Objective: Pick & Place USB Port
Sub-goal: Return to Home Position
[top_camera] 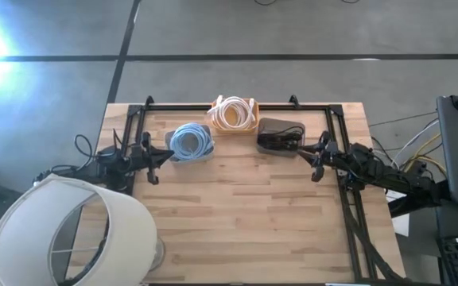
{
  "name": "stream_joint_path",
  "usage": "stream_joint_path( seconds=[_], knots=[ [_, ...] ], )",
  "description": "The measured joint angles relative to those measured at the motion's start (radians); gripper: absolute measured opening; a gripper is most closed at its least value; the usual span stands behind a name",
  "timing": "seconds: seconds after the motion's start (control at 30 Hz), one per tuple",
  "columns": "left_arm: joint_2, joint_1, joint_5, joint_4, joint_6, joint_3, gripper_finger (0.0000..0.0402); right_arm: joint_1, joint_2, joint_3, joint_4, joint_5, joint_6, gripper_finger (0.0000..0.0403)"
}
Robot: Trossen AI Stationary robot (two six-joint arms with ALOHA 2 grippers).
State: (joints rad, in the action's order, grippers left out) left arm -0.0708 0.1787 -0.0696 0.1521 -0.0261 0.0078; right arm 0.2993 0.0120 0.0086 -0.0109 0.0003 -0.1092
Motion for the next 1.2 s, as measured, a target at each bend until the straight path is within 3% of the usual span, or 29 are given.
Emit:
stream_joint_path(
  seconds=[0.47, 1.2],
  knots=[
    [-0.005, 0.000, -0.002, -0.007, 0.000, -0.001, 0.0014, 0.000, 0.038, 0.000, 0.001, 0.003, 0.011, 0.0098],
    [-0.005, 0.000, -0.002, -0.007, 0.000, -0.002, 0.0014, 0.000, 0.036, 0.000, 0.001, 0.003, 0.014, 0.0075]
  ],
)
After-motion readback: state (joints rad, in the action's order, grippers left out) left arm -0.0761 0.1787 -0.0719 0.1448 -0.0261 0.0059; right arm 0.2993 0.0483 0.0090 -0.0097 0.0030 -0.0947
